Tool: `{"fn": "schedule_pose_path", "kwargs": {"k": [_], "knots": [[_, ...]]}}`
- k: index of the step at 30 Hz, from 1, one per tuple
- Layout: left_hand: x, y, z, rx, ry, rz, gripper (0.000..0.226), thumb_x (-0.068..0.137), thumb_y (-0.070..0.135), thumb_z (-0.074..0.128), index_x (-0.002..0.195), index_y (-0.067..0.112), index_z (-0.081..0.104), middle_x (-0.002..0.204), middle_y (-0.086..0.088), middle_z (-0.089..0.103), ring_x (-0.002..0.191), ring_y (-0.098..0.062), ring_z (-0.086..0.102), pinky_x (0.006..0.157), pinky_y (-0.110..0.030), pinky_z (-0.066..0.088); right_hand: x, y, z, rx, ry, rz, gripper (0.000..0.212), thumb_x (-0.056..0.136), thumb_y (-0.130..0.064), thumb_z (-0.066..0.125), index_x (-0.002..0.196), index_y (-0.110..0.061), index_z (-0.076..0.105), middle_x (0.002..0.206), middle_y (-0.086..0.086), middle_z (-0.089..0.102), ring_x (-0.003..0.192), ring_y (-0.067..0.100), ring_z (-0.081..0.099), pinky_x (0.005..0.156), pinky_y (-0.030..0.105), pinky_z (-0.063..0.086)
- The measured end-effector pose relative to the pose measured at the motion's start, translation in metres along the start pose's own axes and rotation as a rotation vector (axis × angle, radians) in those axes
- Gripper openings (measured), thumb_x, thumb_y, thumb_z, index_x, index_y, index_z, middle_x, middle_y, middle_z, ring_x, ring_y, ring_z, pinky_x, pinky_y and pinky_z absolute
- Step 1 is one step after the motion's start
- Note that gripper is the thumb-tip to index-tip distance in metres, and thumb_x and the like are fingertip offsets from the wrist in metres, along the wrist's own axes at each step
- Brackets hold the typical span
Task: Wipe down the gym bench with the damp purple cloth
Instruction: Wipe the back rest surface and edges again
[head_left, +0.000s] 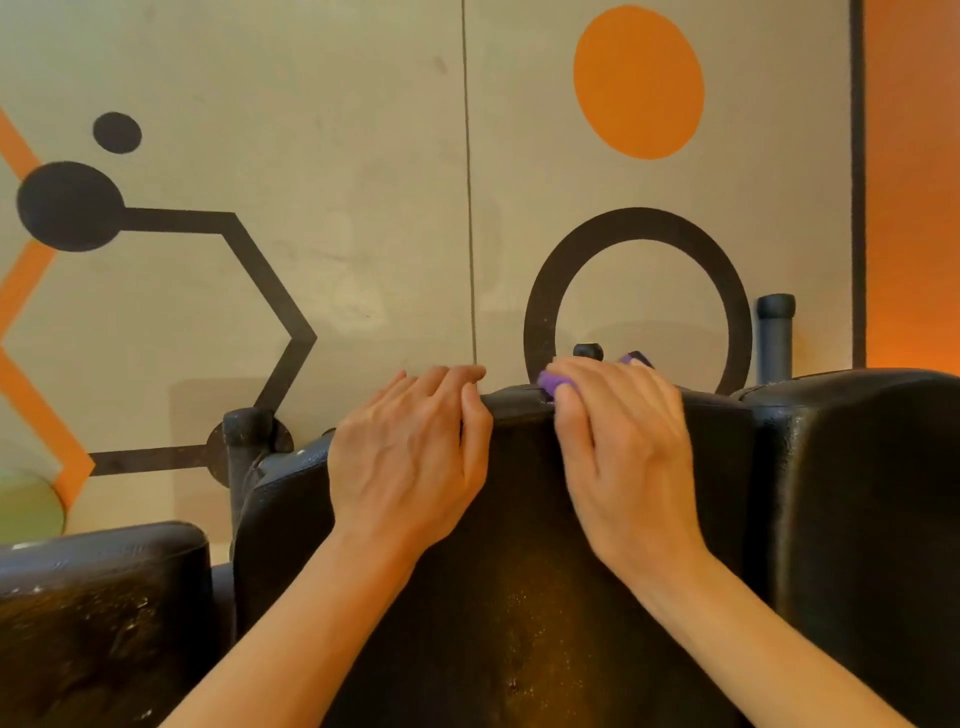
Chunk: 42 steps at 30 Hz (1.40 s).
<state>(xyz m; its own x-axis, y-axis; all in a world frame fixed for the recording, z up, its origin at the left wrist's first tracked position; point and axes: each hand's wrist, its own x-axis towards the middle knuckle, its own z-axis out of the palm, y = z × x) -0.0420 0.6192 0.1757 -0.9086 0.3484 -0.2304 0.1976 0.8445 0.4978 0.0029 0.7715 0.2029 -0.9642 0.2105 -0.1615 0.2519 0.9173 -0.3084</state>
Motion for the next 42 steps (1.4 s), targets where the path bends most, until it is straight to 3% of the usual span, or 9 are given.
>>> {"fn": "schedule_pose_path", "kwargs": {"k": [6,9,15,19,23,28,33,38,42], "knots": [[-0.018,-0.033,-0.026,-0.171,-0.028,-0.02,0.04,0.102,0.033,0.032,0.132,0.022,0.057,0.127,0.001,0.063,0.12,-0.004,0.047,0.11,-0.033,0.03,-0.001,0.038,-0.027,0.109,-0.12,0.076,0.039,0.1,-0.044,0.028,0.12,-0.033,0.059,0.115,-0.016,0.061,0.114,0.0,0.051,0.109,0.022,0.031],[-0.05,-0.067,-0.029,-0.278,-0.055,-0.204,0.047,0.1,0.045,0.023,0.135,0.031,0.051,0.129,0.012,0.056,0.119,0.005,0.04,0.105,-0.03,0.035,-0.008,0.009,-0.015,0.068,0.036,0.227,0.033,0.102,-0.036,0.031,0.115,-0.029,0.06,0.116,-0.013,0.06,0.117,0.002,0.049,0.116,0.033,0.025],[-0.068,-0.069,-0.012,-0.353,0.017,-0.255,0.044,0.102,0.046,0.018,0.126,0.03,0.05,0.107,0.018,0.049,0.102,-0.004,0.048,0.085,-0.024,0.035,-0.009,-0.045,0.012,0.015,-0.118,-0.22,0.036,0.102,-0.031,0.039,0.13,-0.018,0.057,0.129,-0.007,0.059,0.126,0.004,0.047,0.118,0.031,0.023],[-0.067,-0.071,-0.008,-0.32,0.056,-0.258,0.047,0.102,0.045,0.014,0.12,0.023,0.052,0.103,0.011,0.048,0.095,-0.009,0.048,0.081,-0.025,0.037,-0.011,0.002,-0.011,0.03,0.004,0.062,0.037,0.103,-0.033,0.031,0.125,-0.023,0.059,0.119,-0.009,0.062,0.119,0.005,0.051,0.116,0.017,0.013],[-0.065,-0.07,-0.006,-0.299,0.054,-0.254,0.048,0.102,0.042,0.015,0.119,0.019,0.053,0.103,0.008,0.047,0.094,-0.012,0.047,0.083,-0.031,0.042,-0.01,-0.054,0.029,-0.094,0.115,0.064,0.033,0.103,-0.026,0.033,0.109,-0.015,0.064,0.106,-0.003,0.064,0.107,0.011,0.055,0.115,0.033,0.027],[-0.066,-0.072,-0.006,-0.297,0.053,-0.241,0.045,0.103,0.042,0.016,0.119,0.02,0.052,0.103,0.008,0.047,0.094,-0.01,0.046,0.083,-0.031,0.042,-0.002,-0.027,0.009,-0.104,-0.141,-0.235,0.042,0.104,-0.034,0.026,0.124,-0.017,0.058,0.116,-0.003,0.061,0.113,0.013,0.052,0.108,0.023,0.029],[-0.064,-0.071,-0.005,-0.272,0.064,-0.255,0.042,0.103,0.038,0.018,0.118,0.019,0.052,0.103,0.003,0.05,0.093,-0.014,0.047,0.081,-0.035,0.044,-0.012,-0.042,0.015,-0.079,0.046,0.076,0.04,0.104,-0.03,0.026,0.119,-0.016,0.06,0.116,-0.002,0.062,0.116,0.017,0.054,0.114,0.037,0.028],[-0.066,-0.072,-0.007,-0.278,0.063,-0.224,0.041,0.103,0.038,0.019,0.119,0.019,0.052,0.105,0.003,0.052,0.094,-0.014,0.049,0.081,-0.035,0.048,-0.023,-0.073,0.034,-0.191,-0.184,-0.375,0.043,0.101,-0.028,0.038,0.14,-0.012,0.046,0.143,0.004,0.049,0.137,0.018,0.04,0.119,0.041,0.021],[-0.065,-0.074,-0.006,-0.293,0.068,-0.217,0.043,0.103,0.039,0.019,0.119,0.019,0.053,0.106,0.005,0.051,0.095,-0.012,0.048,0.083,-0.031,0.043,-0.022,-0.027,0.003,-0.062,-0.066,-0.05,0.043,0.102,-0.029,0.032,0.14,-0.016,0.047,0.143,0.0,0.049,0.139,0.009,0.034,0.122,0.034,0.012]]}}
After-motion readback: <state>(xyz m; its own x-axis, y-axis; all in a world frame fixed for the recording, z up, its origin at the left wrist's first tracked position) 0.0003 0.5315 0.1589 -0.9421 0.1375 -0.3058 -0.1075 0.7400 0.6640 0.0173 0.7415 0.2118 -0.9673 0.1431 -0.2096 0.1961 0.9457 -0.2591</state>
